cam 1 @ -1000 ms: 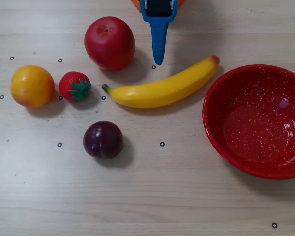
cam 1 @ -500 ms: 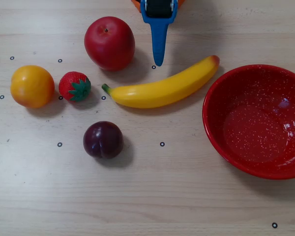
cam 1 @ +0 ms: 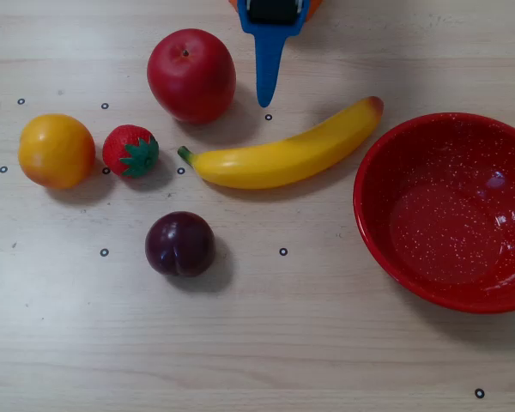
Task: Put plum in the red bowl.
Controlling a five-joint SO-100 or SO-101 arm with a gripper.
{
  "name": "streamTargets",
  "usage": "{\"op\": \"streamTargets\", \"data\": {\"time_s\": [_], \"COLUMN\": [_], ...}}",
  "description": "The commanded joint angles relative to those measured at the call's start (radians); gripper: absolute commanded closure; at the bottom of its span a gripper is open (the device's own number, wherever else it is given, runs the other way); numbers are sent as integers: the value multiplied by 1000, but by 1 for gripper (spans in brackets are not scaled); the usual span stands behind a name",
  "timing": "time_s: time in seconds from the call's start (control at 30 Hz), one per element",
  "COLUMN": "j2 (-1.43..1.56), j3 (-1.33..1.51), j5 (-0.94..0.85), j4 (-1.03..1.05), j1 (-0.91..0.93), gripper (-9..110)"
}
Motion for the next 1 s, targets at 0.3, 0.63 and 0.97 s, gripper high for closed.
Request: {"op": "streamTargets", "data": {"time_s": [0.3,0.63,0.97], "j2": [-402,-808,-1094], "j3": [-569,-1089,-1390], "j5": [143,204,238], "j4": [166,367,494], "j1": [-158,-219,-256], "gripper": [101,101,95]}}
